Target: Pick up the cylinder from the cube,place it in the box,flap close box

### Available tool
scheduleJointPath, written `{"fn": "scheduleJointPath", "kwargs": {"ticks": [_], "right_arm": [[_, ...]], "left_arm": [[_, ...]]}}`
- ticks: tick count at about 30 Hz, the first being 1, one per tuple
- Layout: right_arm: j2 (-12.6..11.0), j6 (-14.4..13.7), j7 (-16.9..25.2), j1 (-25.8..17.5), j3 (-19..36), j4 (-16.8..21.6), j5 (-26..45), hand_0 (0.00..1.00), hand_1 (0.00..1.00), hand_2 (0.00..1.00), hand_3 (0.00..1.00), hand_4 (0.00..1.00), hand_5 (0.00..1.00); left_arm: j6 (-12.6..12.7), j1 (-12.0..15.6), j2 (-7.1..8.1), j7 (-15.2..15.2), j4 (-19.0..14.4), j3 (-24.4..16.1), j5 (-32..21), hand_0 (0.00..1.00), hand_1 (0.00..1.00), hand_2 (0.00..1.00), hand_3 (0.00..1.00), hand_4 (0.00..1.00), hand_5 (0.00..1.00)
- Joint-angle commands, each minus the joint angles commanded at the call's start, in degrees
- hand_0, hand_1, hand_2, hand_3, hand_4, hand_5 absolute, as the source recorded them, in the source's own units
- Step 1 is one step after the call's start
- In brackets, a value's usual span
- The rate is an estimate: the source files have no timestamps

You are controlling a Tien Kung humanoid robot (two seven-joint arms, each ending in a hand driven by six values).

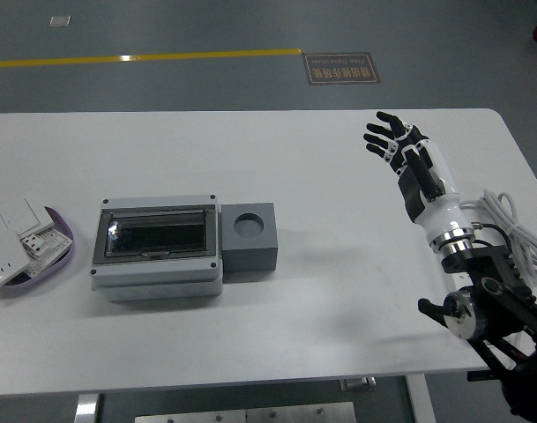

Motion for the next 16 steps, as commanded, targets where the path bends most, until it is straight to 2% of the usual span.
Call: {"fn": "scheduleJointPath", "kwargs": {"ticks": [16], "right_arm": [[0.1, 0.1, -0.3, -0.1, 1.0, -0.1, -0.3, 0.786, 0.711, 0.702, 0.739, 0.92, 0.667]], "left_arm": [[0.1, 0.1, -0.6, 0.1, 0.1, 0.5, -0.3, 0.601, 0.627, 0.618, 0.639, 0.714, 0.232]]}}
